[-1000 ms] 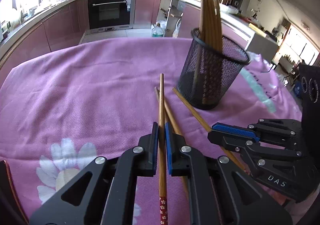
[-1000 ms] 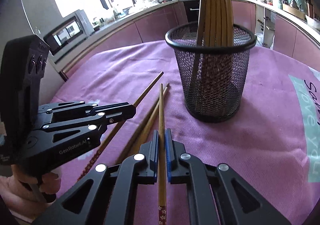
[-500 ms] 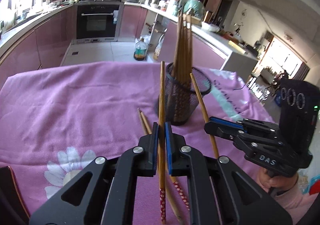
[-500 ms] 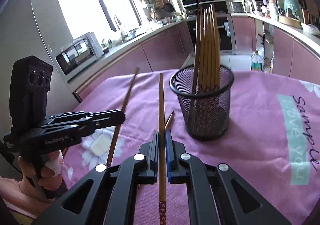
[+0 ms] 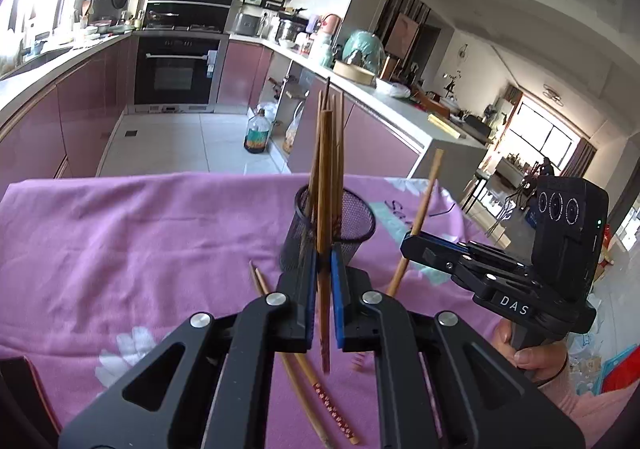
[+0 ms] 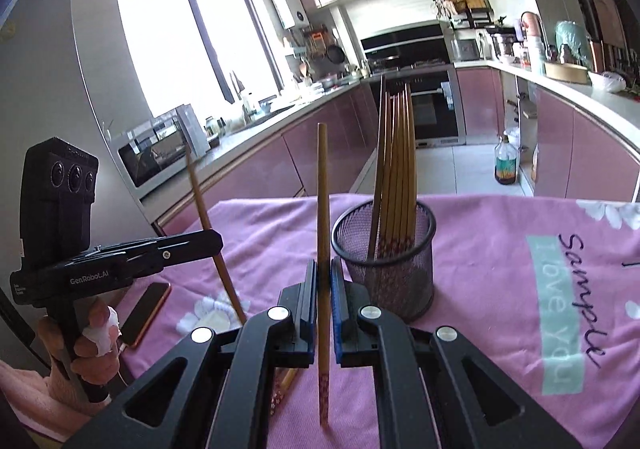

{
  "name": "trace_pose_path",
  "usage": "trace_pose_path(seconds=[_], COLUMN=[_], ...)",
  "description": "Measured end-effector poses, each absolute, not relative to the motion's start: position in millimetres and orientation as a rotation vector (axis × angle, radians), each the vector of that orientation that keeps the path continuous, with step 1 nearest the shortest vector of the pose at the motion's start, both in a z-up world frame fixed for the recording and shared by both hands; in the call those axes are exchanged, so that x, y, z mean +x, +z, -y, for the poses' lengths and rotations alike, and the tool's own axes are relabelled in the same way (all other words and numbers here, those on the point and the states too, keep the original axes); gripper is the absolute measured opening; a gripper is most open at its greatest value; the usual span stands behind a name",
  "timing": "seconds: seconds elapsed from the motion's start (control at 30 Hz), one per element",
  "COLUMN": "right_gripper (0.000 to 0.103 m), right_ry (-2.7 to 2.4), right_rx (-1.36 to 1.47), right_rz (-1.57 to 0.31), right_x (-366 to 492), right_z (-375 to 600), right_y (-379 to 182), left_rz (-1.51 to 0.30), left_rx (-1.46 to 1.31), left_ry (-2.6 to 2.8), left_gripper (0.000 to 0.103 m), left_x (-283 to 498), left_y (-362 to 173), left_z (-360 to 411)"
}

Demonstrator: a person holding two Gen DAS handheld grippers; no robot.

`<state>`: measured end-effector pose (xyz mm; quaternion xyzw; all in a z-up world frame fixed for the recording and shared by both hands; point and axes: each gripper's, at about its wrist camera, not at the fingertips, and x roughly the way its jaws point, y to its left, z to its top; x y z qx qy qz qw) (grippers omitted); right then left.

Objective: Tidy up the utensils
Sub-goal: 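Lift the left gripper's chopstick toward the mesh holder while the right gripper carries its own, then lower the left gripper's chopstick into the holder while the right gripper inserts its own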

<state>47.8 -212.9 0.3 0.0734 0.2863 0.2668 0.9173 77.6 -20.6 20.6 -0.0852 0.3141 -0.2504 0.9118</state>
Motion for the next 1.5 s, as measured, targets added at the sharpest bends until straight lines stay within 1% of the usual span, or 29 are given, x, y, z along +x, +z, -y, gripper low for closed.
trace_pose_path(seconds=[0.37,0.67,0.93,1.23,1.5], right_gripper=[0.005,0.005,0.005,0.005,0.005], right_ry=[0.538,0.519,0.494,0.471,0.465], right_rx=[0.130,0.088,0.073,0.071,0.060], right_rz=[-0.503,-0.411,-0.350,-0.363,-0.478], right_x=[53.9,57.5,63.1,81.6,106.4], right_z=[219.7,226.7,229.8,226.5,215.4], right_y=[30.8,69.7,89.1,85.2,55.5], left_rz=[-0.577,-0.508,-0.456,-0.470,-0.596], left_rx=[-0.165,-0.147,-0.119,-0.078,-0.009], left_ry=[-0.506,-0.515,-0.511,-0.484,-0.487], left_gripper=[0.008,0.008,0.008,0.008,0.008], left_x=[94.6,98.0,101.9,109.4,128.1], left_y=[54.0,85.9,110.0,103.3,72.1], left_z=[31.3,42.3,55.9,74.3,92.3])
